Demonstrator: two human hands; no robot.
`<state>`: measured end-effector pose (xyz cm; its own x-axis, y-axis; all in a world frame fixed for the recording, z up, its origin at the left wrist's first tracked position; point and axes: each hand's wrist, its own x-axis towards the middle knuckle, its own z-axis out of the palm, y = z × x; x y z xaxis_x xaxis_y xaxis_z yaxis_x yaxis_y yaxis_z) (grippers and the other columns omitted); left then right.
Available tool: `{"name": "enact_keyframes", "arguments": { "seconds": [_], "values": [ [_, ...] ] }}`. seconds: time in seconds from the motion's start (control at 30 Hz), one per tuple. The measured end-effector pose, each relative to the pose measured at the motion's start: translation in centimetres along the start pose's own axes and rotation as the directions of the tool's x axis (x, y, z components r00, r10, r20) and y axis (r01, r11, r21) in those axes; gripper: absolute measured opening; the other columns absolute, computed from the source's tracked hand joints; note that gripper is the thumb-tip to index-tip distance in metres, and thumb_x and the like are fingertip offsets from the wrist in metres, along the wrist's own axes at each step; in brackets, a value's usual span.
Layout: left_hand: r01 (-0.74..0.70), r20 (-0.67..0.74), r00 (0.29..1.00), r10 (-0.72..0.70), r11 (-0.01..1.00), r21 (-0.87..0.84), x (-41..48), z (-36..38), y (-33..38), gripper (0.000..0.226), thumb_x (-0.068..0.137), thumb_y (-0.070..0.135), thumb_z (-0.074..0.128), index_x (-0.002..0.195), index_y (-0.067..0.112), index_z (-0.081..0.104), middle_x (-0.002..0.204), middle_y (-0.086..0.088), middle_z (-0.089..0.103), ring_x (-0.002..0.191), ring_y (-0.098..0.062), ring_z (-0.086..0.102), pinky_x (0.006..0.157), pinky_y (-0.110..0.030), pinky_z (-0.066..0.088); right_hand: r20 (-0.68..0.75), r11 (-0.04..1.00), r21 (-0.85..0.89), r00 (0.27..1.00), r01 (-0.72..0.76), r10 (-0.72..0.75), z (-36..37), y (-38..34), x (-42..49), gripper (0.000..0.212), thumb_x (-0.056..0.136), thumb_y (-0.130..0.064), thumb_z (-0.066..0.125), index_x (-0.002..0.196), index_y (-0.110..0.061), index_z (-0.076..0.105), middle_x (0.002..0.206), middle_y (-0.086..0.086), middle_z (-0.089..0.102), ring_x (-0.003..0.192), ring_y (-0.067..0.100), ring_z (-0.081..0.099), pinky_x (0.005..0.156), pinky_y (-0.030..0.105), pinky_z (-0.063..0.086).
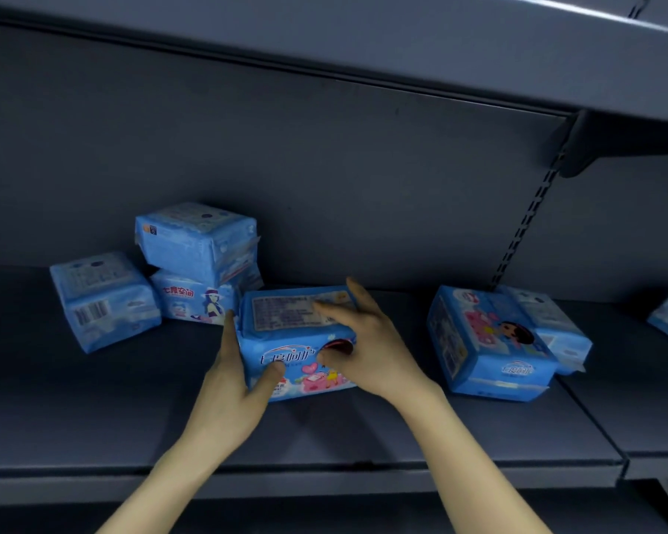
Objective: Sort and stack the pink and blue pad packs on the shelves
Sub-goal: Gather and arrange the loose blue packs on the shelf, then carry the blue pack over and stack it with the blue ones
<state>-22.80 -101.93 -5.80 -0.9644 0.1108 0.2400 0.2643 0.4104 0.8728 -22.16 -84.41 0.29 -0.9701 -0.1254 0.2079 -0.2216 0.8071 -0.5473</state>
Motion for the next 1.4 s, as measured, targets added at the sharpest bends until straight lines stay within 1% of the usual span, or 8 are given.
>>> {"name": "enact_keyframes", "arguments": {
  "seconds": [0.13,0.33,0.5,0.77,0.9,1.03,1.17,1.4],
  "values": [
    [-0.019,0.027,0.999,0.021,0.997,-0.070,0.4,0.1,-0.5,0.085,0.083,0.037,0.055,0.149,0.020,0.006,0.133,0.002,0.053,0.117,-0.011,0.053,0.091,-0.022,0.041,0.004,0.998,-0.049,0.999,0.045,-0.045,0.3,-0.2,0.0,0.065,0.081,-0.016,0.067,0.139,-0.027,0.040,0.156,0.002,0.014,0.143,0.012,0.014,0.115,0.030,0.019],
    [-0.023,0.033,0.999,0.028,0.991,-0.130,0.5,0.3,-1.2,0.085,0.075,0.041,0.051,0.148,0.025,0.011,0.131,0.010,0.052,0.117,-0.006,0.053,0.096,-0.024,0.044,-0.043,0.993,-0.062,0.994,0.096,-0.099,0.6,0.1,-0.1,0.065,0.080,-0.014,0.067,0.139,-0.023,0.040,0.153,0.001,0.022,0.136,-0.001,0.013,0.116,0.030,0.016],
    [-0.015,0.041,0.999,0.025,0.977,-0.213,0.6,0.3,-1.3,0.094,0.066,0.058,0.051,0.147,0.025,0.016,0.128,0.021,0.049,0.114,0.007,0.051,0.085,-0.003,0.040,-0.102,0.996,-0.032,0.991,0.082,-0.085,0.9,0.5,-0.1,0.062,0.076,-0.015,0.070,0.133,-0.025,0.049,0.151,-0.002,0.029,0.139,0.012,0.028,0.114,0.029,0.024],
    [-0.043,0.004,0.999,0.045,0.967,-0.250,0.0,-0.9,-1.1,0.079,0.071,0.042,0.059,0.140,0.028,0.025,0.105,0.050,0.049,0.100,0.019,0.052,0.075,0.001,0.040,-0.172,0.996,-0.084,0.984,0.041,-0.055,1.6,-0.6,-0.5,0.055,0.062,-0.022,0.068,0.117,-0.018,0.065,0.131,0.008,0.055,0.115,0.033,0.054,0.092,0.028,0.031],
    [-0.035,0.003,0.999,0.037,0.965,-0.259,-0.7,-3.0,-1.2,0.080,0.062,0.056,0.055,0.134,0.041,0.024,0.108,0.048,0.050,0.102,0.016,0.054,0.076,-0.003,0.043,-0.174,0.995,-0.093,0.983,0.039,-0.055,1.9,-2.8,-0.9,0.054,0.062,-0.023,0.068,0.116,-0.017,0.066,0.129,0.006,0.057,0.111,0.033,0.056,0.090,0.025,0.031],
    [-0.036,-0.007,0.999,0.035,0.968,-0.250,-1.9,-6.1,-1.5,0.070,0.070,0.040,0.061,0.132,0.038,0.028,0.105,0.045,0.053,0.100,0.013,0.056,0.079,-0.009,0.047,-0.167,0.994,-0.090,0.983,0.056,-0.070,2.4,-6.1,-1.1,0.054,0.066,-0.018,0.075,0.118,-0.019,0.064,0.132,0.001,0.054,0.115,0.027,0.053,0.091,0.021,0.030],
    [-0.023,-0.051,0.999,0.012,0.973,-0.230,-3.4,-9.9,-2.1,0.077,0.060,0.058,0.058,0.130,0.038,0.033,0.104,0.040,0.057,0.099,0.009,0.059,0.081,-0.019,0.048,-0.160,0.994,-0.058,0.982,0.089,-0.097,3.8,-9.6,-1.5,0.056,0.067,-0.016,0.075,0.121,-0.021,0.063,0.133,-0.001,0.052,0.118,0.024,0.051,0.094,0.022,0.034],
    [0.011,-0.127,0.991,-0.038,0.979,-0.206,-7.5,-17.7,-3.3,0.061,0.074,0.045,0.064,0.120,0.058,0.026,0.104,0.039,0.058,0.099,0.007,0.060,0.082,-0.020,0.047,-0.084,0.982,-0.068,0.980,0.175,-0.180,7.8,-17.2,-1.7,0.054,0.068,-0.020,0.074,0.120,-0.021,0.062,0.131,-0.003,0.052,0.119,0.023,0.049,0.094,0.026,0.035]
  ]
}}
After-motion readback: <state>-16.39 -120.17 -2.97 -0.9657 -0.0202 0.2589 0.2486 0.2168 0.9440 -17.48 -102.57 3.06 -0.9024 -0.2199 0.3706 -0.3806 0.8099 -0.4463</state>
